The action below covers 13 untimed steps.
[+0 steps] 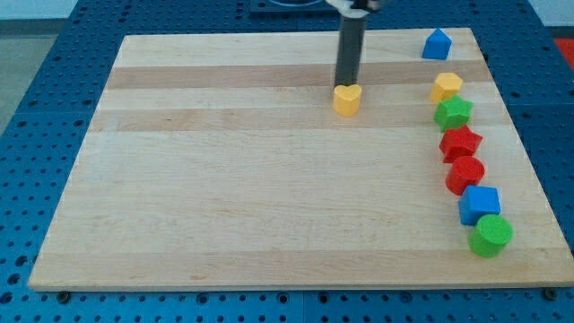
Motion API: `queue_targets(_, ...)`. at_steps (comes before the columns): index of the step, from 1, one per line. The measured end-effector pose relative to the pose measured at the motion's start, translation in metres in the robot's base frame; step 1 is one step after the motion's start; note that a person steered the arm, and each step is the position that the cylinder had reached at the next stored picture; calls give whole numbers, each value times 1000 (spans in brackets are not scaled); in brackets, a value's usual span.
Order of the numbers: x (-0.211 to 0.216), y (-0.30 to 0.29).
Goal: Move the yellow hexagon below the yellow heart
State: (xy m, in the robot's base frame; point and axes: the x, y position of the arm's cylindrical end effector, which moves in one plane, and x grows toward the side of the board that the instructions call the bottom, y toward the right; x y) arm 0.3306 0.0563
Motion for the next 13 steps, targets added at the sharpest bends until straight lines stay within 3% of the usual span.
queue_targets(3, -36, 131)
queue_targets(5, -26, 231)
queue_targets(7, 22, 215)
queue_targets(9, -8, 198)
queue_targets(13, 47, 99)
